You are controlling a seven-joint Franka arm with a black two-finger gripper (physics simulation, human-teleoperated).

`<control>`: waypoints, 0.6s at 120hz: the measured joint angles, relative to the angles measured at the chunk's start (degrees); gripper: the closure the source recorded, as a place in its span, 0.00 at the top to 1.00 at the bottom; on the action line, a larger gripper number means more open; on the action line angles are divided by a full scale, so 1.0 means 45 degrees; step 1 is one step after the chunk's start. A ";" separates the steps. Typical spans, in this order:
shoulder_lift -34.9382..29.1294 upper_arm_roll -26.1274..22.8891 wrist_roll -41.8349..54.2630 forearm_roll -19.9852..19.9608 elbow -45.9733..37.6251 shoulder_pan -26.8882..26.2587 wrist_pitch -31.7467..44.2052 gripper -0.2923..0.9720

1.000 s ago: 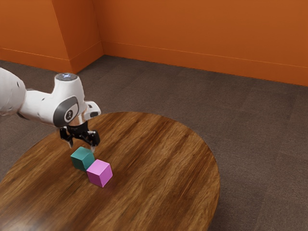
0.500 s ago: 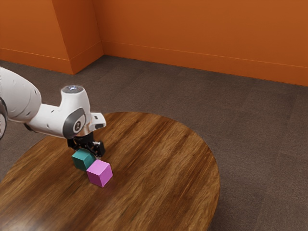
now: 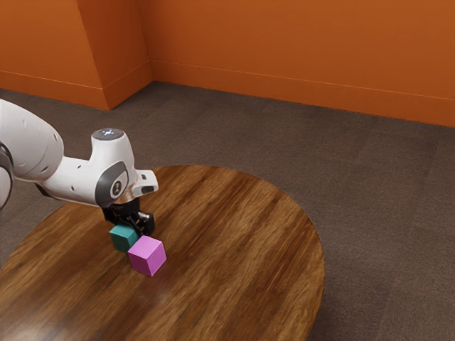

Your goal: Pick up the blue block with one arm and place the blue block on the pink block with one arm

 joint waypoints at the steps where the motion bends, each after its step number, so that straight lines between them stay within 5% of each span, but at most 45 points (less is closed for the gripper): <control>1: -0.0025 0.0011 0.0013 0.0000 0.0006 -0.0014 -0.0022 0.61; 19: -0.1010 0.0101 0.0260 0.0091 0.0060 -0.0082 -0.0472 0.54; 72: -0.3865 0.0198 0.0922 -0.0323 0.0010 -0.0160 -0.2612 0.53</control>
